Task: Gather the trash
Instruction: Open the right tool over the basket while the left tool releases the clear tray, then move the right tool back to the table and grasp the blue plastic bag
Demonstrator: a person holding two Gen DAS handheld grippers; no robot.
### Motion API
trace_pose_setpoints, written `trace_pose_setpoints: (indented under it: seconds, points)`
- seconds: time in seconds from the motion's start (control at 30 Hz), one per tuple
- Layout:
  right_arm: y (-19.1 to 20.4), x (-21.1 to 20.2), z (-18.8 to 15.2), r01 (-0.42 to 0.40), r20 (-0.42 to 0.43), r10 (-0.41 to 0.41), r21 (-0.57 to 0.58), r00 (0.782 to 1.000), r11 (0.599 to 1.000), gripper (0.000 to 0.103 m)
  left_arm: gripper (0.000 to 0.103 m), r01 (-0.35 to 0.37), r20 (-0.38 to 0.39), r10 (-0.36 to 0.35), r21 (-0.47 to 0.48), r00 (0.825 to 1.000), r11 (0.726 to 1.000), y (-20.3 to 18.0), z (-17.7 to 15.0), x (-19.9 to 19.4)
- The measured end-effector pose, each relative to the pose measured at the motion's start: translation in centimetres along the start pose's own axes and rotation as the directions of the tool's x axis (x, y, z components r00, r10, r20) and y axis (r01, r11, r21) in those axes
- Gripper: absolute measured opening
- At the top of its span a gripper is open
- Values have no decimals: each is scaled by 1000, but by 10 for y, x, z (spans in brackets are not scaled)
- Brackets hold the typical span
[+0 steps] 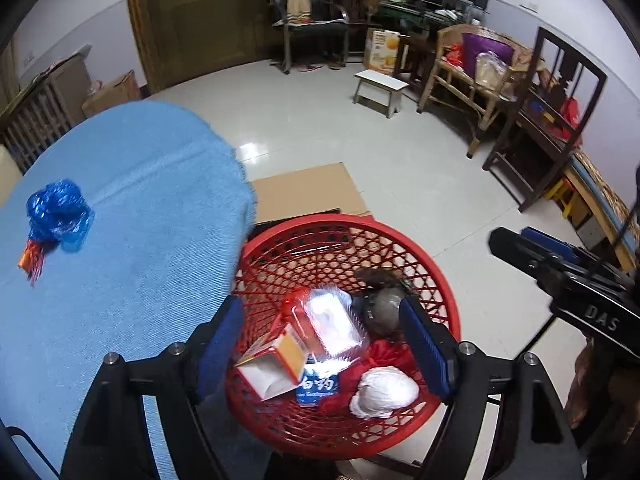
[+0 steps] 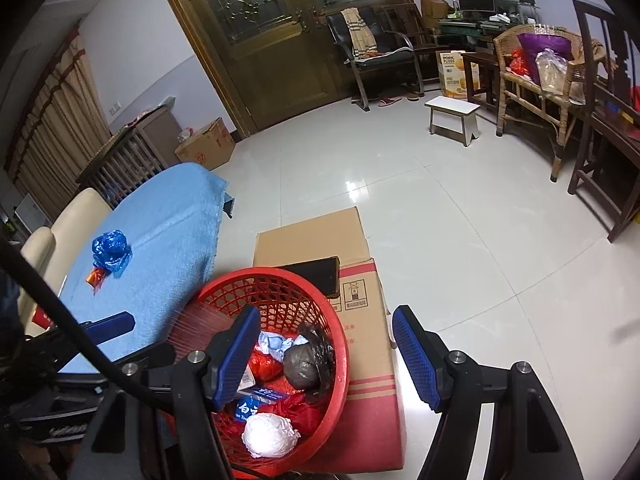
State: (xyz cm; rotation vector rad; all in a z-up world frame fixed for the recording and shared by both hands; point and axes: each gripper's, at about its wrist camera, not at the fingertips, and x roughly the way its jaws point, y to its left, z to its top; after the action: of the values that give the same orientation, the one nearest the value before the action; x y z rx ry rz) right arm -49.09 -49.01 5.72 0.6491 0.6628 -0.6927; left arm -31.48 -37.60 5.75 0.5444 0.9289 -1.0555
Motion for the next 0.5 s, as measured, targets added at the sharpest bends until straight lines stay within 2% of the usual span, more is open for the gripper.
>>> trace_pose_setpoints:
  seconds: [0.13, 0.3, 0.5]
  points:
    - [10, 0, 1, -12, 0, 12, -14, 1000, 1000, 72, 80, 13, 29, -12, -56, 1000, 998, 22, -5, -17]
    - [33, 5, 1, -36, -14, 35, -54, 999, 998, 72, 80, -20, 61, 29, -148, 998, 989, 62, -22, -38]
    - [78, 9, -2, -80, -38, 76, -137, 996, 987, 72, 80, -93, 81, 120, -272, 989, 958, 119, -60, -65]
